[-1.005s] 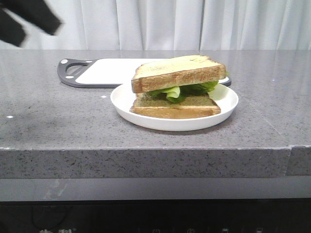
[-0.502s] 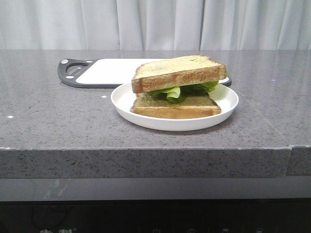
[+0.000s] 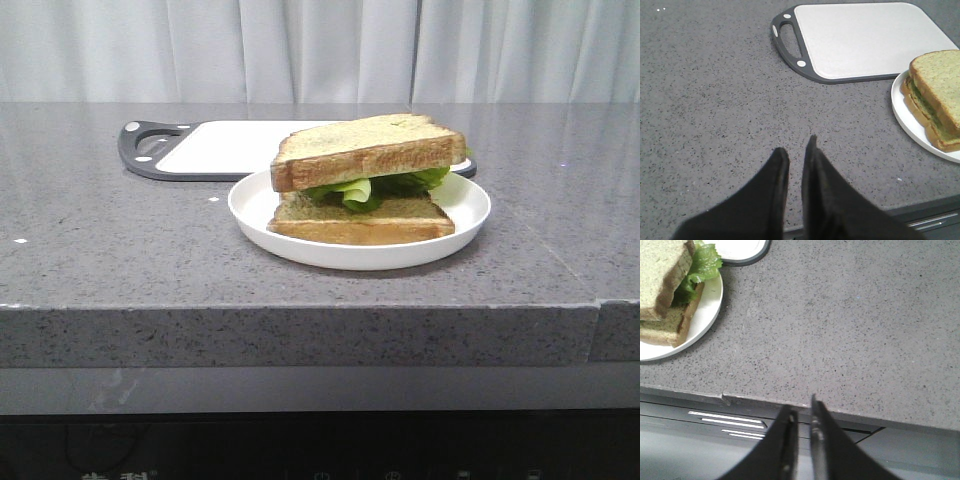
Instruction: Left arm grabs bread, right arm adds lettuce
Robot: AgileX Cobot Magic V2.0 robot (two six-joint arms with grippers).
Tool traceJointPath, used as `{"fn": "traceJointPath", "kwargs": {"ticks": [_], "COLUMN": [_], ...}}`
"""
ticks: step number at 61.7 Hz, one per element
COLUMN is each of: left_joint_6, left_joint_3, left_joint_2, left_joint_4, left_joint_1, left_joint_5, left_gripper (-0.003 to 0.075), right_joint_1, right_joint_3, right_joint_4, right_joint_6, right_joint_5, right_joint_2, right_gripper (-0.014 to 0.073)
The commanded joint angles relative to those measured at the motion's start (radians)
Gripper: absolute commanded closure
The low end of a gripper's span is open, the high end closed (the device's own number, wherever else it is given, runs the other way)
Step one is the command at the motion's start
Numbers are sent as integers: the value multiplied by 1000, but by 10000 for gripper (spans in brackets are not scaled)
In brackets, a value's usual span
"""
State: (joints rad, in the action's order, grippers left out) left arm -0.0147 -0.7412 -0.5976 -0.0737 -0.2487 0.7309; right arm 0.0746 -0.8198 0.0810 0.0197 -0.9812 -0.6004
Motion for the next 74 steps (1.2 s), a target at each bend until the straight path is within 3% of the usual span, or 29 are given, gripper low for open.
{"fn": "traceJointPath", "kwargs": {"ticks": [1, 4, 51, 60, 74], "left_joint_6": [-8, -8, -8, -8, -8], "left_joint_3": [-27, -27, 8, 127, 452], "left_joint_2": [-1, -1, 30, 129, 367], "left_joint_4": [-1, -1, -6, 40, 38], "left_joint_1": [-1, -1, 1, 40, 132], "left_joint_5": [-77, -77, -92, -219, -501], "left_gripper": [741, 741, 741, 741, 741], "right_joint_1": [-3, -3, -3, -3, -3], "right_joint_3": [-21, -21, -21, -21, -21], "right_joint_4": [2, 2, 3, 3, 3], "right_joint_6": [0, 0, 0, 0, 0], "right_joint_5": [68, 68, 31, 31, 31], "right_joint_2": [-3, -3, -3, -3, -3], "right_gripper": [680, 718, 711, 711, 711]}}
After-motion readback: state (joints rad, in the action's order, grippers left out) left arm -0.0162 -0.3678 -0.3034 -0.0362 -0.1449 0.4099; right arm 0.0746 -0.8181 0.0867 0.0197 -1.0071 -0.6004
